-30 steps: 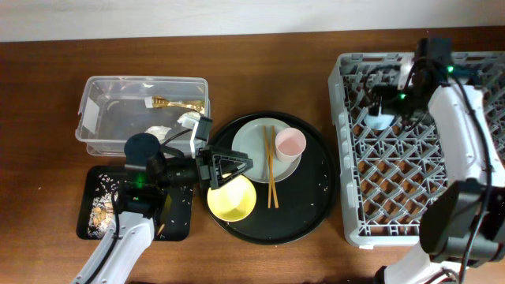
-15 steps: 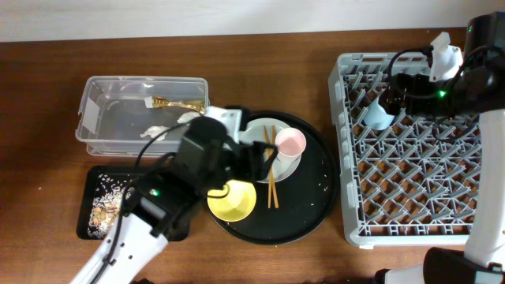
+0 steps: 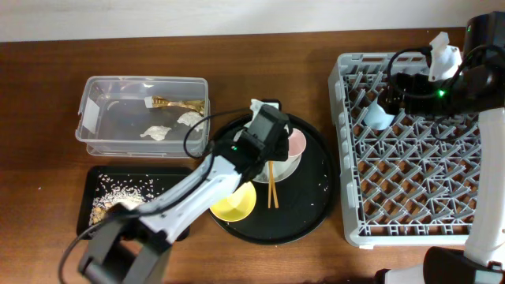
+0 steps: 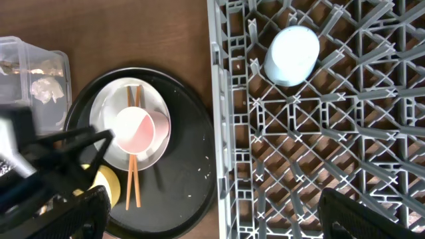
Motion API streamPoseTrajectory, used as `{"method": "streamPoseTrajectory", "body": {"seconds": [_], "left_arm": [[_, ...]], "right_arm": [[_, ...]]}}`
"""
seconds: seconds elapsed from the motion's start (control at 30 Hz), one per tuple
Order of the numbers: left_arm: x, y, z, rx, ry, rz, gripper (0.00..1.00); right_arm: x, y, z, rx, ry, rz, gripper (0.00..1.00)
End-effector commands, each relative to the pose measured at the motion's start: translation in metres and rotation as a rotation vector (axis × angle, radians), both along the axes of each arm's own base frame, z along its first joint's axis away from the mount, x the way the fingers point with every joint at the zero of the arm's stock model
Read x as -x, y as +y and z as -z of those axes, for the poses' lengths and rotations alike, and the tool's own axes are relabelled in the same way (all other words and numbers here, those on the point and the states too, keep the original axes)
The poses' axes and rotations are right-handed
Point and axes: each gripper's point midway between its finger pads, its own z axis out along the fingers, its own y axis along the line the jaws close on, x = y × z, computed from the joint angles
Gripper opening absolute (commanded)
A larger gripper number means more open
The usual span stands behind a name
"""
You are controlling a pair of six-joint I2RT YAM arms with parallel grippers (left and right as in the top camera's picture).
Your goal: Sort waste into correct bins and load items into the dishwasher rack
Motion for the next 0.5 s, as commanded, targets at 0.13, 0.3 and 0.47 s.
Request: {"method": "streamPoseTrajectory", "body": {"seconds": [0.13,0.3,0.47], "left_arm": [[-0.01,-0.008,0.02,-0.031,0.012,0.014,0.43],[-0.011,-0.009,0.021,-0.028,0.01,0.014,0.2],[-0.003,-0.009,0.026,-0.038,0.044,0.029,0.19]], "right_arm": [[-0.001,0.001,-0.001,-0.01,-0.004,-0.004,0.98],[-0.001,0.001,-0.001,-0.01,-0.004,-0.004,0.98],[-0.001,0.001,-0.001,-0.01,-0.004,-0.004,0.98]]}}
